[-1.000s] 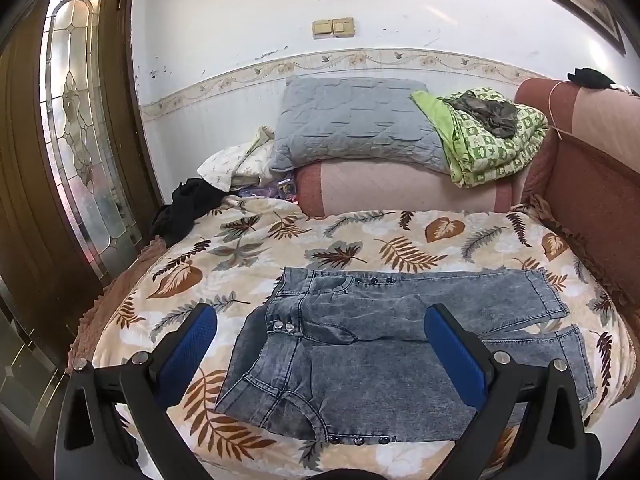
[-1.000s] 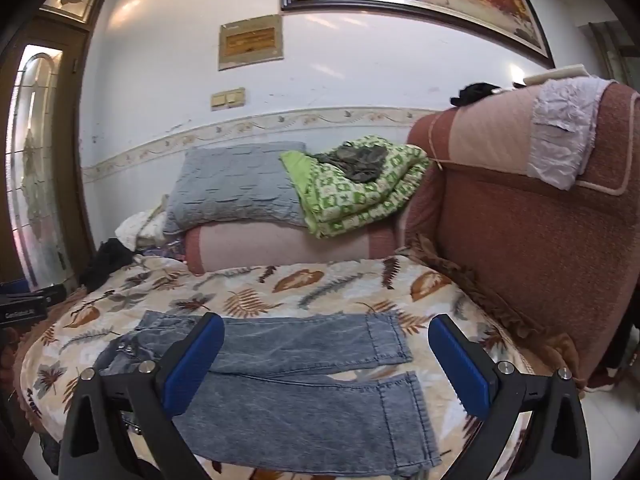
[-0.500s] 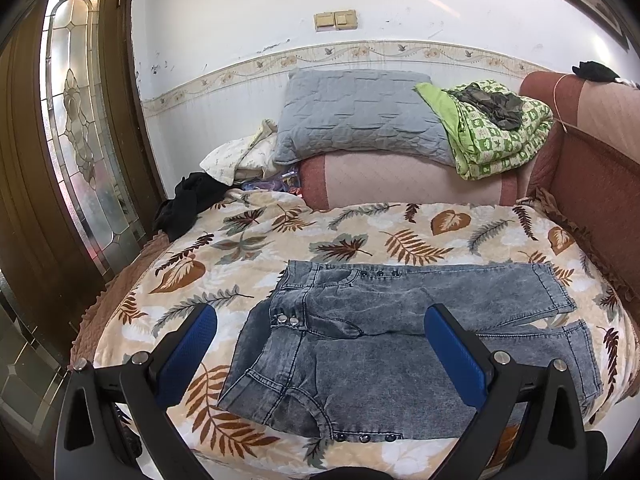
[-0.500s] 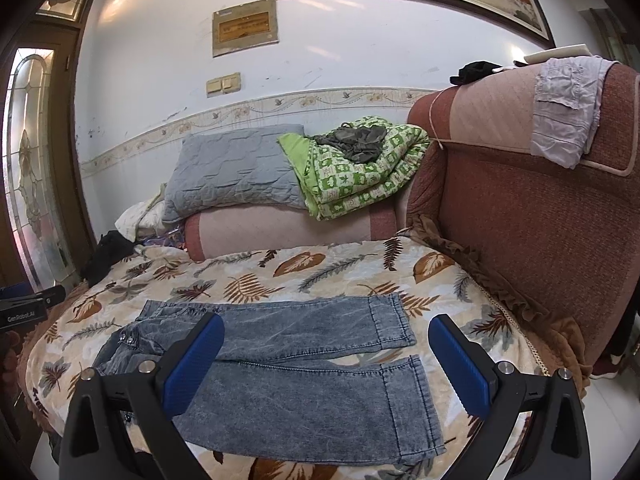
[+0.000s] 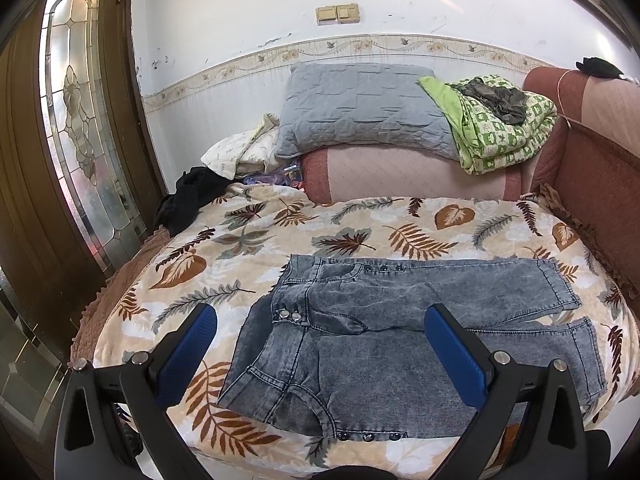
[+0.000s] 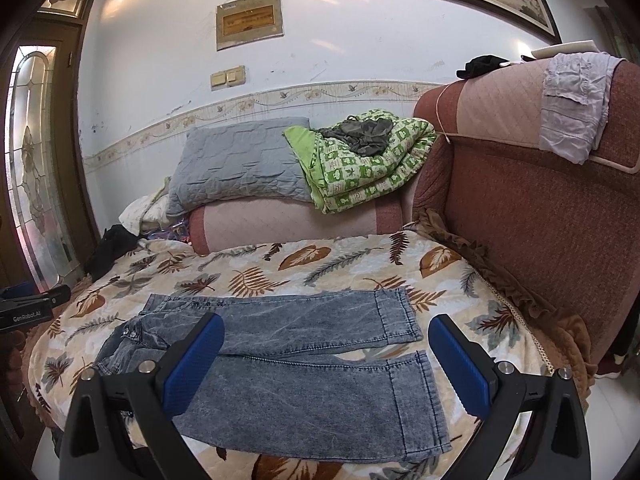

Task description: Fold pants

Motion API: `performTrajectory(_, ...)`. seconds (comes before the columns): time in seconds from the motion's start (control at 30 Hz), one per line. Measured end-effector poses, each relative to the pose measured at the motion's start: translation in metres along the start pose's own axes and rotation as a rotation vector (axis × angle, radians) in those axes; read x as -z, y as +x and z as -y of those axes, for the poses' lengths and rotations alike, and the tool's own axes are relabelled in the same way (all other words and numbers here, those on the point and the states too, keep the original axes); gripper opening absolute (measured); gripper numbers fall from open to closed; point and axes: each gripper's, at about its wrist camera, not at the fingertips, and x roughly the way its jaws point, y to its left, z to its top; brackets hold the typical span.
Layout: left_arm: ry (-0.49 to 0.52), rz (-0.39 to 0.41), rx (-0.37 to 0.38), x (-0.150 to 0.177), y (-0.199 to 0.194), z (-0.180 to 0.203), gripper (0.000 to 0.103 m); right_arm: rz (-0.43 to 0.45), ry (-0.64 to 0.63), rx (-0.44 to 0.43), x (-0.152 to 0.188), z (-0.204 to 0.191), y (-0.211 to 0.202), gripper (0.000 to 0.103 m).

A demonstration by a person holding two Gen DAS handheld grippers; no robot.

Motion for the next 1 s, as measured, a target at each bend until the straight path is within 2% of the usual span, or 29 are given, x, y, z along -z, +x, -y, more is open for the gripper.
performTrajectory(1.0, -0.014, -0.038, -0.005, 0.007, 0.012, -0.008, 0.103, -0.043, -0.006, -0.005, -0.001, -0.009, 0.008, 0.103)
